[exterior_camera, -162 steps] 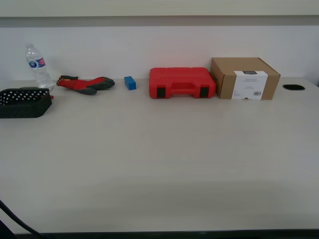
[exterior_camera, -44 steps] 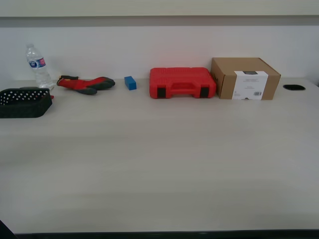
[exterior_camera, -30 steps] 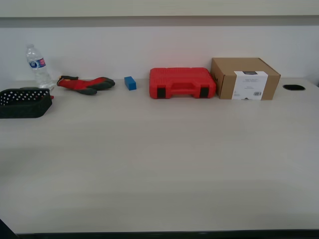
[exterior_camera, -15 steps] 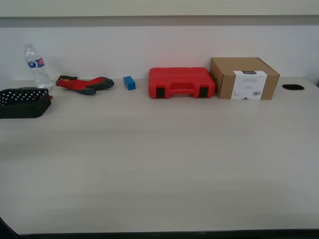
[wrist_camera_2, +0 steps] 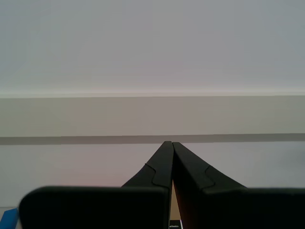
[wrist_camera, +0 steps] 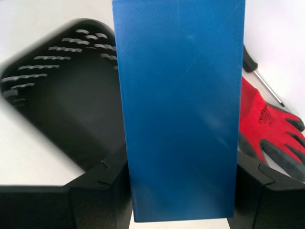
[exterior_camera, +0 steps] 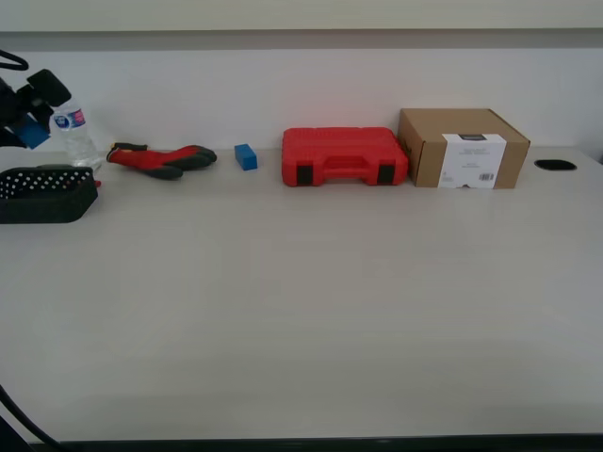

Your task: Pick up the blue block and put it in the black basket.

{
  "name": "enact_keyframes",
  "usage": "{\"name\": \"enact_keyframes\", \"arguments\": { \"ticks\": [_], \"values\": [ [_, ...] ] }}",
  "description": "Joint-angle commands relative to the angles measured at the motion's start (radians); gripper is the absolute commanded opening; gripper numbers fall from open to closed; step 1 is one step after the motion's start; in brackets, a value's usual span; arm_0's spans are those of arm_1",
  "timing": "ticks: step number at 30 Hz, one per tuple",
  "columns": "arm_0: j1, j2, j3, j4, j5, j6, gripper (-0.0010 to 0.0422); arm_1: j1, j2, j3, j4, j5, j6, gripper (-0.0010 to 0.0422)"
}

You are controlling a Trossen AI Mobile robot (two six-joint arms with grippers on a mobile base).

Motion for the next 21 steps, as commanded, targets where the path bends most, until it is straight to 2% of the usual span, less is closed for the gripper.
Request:
{"name": "enact_keyframes", "arguments": {
  "ticks": [1, 4, 8, 15, 19, 21],
  "values": [
    [0.000, 0.000, 0.002, 0.003, 0.000, 0.000, 0.0000, -0.014, 0.110, 0.129, -0.042, -0.002, 0.027, -0.0002],
    [0.000, 0.000, 0.002, 0.000, 0.001, 0.000, 0.0000, -0.014, 0.187, 0.213, -0.086, -0.028, 0.072, -0.0002],
    [0.000, 0.000, 0.002, -0.014, 0.001, 0.000, 0.0000, -0.006, 0.249, 0.224, -0.090, -0.085, 0.134, -0.0002],
    [0.000, 0.000, 0.002, -0.019, 0.001, 0.000, 0.0000, -0.002, 0.308, 0.225, -0.055, -0.094, 0.126, 0.0000],
    [0.000, 0.000, 0.002, -0.019, 0.001, 0.000, 0.0000, -0.001, 0.309, 0.257, -0.054, 0.008, 0.125, 0.0007],
    [0.000, 0.000, 0.002, -0.019, 0.000, 0.000, 0.0000, -0.001, 0.309, 0.265, -0.061, 0.016, 0.123, 0.0035]
  ]
}}
